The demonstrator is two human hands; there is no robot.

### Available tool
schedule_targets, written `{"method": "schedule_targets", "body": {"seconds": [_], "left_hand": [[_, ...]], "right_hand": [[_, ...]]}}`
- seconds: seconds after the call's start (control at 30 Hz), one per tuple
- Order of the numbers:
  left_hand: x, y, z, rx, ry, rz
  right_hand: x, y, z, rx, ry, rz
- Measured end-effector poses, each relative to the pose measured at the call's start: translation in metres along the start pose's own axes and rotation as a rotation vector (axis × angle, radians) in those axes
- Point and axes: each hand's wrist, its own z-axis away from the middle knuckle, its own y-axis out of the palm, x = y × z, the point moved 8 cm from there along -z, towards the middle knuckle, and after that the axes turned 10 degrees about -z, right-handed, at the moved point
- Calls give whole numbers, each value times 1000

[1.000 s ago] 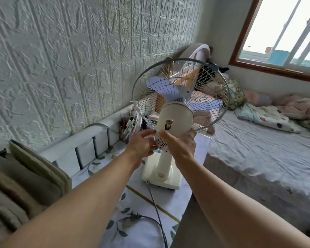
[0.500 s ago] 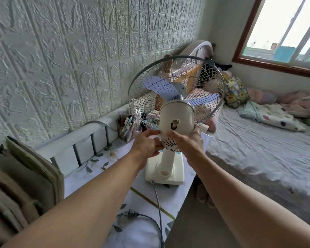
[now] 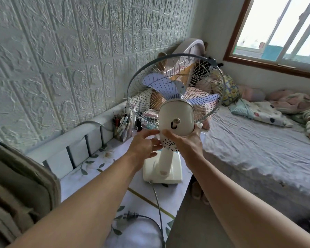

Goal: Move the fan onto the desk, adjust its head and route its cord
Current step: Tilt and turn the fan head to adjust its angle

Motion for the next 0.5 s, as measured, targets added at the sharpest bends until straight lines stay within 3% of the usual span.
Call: {"method": "schedule_targets", "body": {"seconds": [0.5], "left_hand": [[26, -14, -40, 2, -73, -60]], "right_hand": [[-1, -5, -2, -118, -56, -15]]}}
